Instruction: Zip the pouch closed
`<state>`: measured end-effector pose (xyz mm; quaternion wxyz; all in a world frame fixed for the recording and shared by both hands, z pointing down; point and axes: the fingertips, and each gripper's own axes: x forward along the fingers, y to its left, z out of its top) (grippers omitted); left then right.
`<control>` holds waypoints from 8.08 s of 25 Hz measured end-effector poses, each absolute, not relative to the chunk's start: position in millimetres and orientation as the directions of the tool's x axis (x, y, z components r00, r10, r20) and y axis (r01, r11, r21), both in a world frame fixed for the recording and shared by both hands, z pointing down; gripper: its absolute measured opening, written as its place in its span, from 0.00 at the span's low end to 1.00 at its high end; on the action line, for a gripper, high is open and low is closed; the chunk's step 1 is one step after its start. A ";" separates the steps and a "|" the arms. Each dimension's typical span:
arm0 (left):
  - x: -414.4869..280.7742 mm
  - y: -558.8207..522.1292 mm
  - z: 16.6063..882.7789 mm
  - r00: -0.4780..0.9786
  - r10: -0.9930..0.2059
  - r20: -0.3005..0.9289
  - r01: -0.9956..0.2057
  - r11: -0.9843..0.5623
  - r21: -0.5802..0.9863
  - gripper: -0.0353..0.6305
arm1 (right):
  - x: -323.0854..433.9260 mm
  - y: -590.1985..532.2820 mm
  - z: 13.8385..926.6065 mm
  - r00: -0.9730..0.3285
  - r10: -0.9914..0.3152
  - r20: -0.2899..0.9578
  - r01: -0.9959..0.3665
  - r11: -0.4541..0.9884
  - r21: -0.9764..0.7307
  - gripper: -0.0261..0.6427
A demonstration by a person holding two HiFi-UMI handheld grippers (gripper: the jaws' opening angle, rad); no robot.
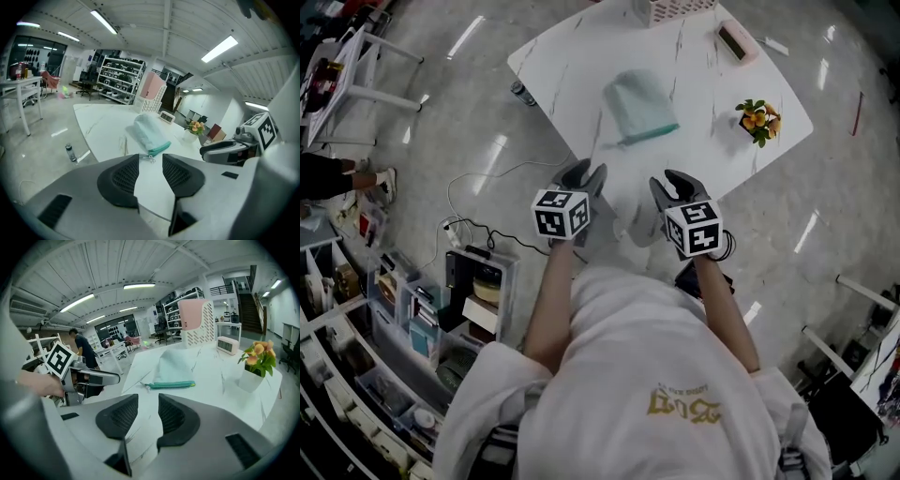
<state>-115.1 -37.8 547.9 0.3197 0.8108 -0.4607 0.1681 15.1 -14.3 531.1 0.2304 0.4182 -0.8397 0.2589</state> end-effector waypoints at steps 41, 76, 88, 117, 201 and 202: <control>-82.7 -95.1 618.4 0.504 -0.253 0.826 -0.646 -0.745 0.166 0.26 | -57.5 -85.6 619.5 -0.572 -0.349 0.743 -0.680 0.708 -0.191 0.18; -86.2 -89.7 625.7 0.465 -0.237 0.853 -0.661 -0.734 0.156 0.10 | -64.5 -90.0 619.9 -0.559 -0.342 0.755 -0.652 0.744 -0.146 0.06; -90.7 -90.1 623.4 0.469 -0.239 0.850 -0.675 -0.718 0.171 0.10 | -50.5 -92.8 620.3 -0.534 -0.371 0.759 -0.683 0.719 -0.130 0.06; -112.2 -101.8 626.2 0.443 -0.266 0.856 -0.716 -0.680 0.159 0.10 | 3.7 -108.2 623.4 -0.434 -0.432 0.791 -0.786 0.611 -0.098 0.06; -50.3 -95.4 441.4 0.590 -0.686 0.426 -0.807 -0.524 0.273 0.08 | 104.3 -86.3 447.8 -0.382 -0.820 0.427 -0.924 0.329 -0.194 0.06; -49.6 -95.0 442.9 0.590 -0.685 0.428 -0.807 -0.523 0.274 0.08 | 105.0 -85.6 449.3 -0.382 -0.819 0.428 -0.924 0.329 -0.196 0.06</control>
